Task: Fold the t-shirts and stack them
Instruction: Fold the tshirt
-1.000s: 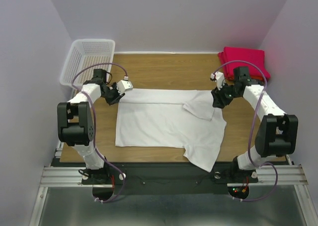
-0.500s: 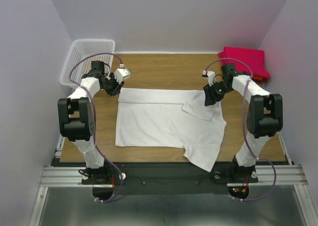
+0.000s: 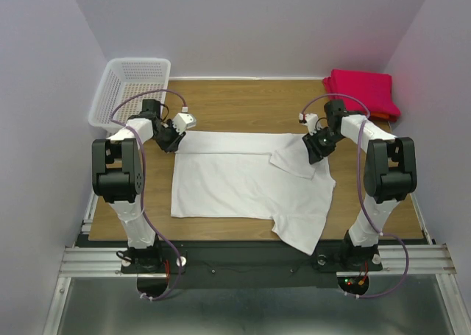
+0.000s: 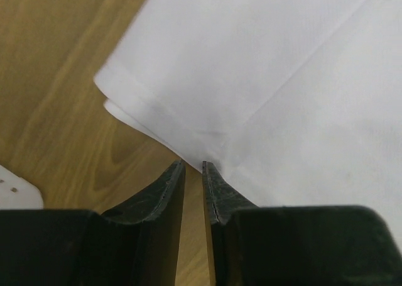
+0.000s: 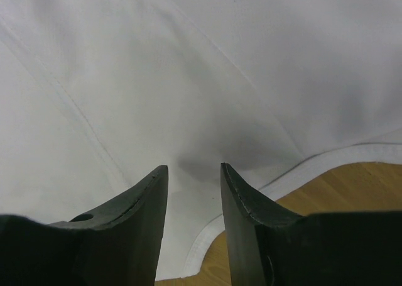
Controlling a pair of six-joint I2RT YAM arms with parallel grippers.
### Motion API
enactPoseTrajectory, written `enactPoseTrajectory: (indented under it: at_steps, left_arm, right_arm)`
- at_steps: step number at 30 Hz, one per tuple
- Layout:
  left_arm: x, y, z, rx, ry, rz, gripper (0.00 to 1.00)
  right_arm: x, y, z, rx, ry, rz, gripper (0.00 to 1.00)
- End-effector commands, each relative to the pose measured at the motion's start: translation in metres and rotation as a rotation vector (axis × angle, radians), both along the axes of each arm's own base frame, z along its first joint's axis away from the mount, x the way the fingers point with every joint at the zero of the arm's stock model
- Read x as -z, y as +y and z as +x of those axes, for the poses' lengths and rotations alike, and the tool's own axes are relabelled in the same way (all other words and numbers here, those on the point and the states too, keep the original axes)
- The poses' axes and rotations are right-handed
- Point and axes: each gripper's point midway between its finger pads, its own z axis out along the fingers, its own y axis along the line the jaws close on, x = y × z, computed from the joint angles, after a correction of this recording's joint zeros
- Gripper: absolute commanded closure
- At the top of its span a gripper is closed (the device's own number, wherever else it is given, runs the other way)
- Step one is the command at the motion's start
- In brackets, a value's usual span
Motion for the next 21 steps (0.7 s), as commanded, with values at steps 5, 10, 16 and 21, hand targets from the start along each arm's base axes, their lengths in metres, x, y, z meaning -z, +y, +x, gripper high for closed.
enactPoseTrajectory:
  at_steps: [5,10,16,21]
  left_arm:
    - [-0.015,0.006,-0.032,0.119,0.004,0.077,0.72]
    - [-0.043,-0.002,-0.025,0.115,-0.105,0.037,0.66]
    - [-0.055,-0.003,-0.013,0.076,-0.191,0.016,0.63]
    - [-0.054,-0.007,-0.013,0.091,-0.229,0.006,0.63]
  right_arm:
    - [-0.035,-0.013,-0.004,0.072,-0.020,-0.056,0.54]
    - [-0.038,-0.006,-0.021,0.235,0.087,0.002,0.49]
    - [-0.021,0.009,-0.043,0.359,0.269,0.070,0.46]
    - [-0.001,0.007,-0.055,0.396,0.344,0.041,0.45]
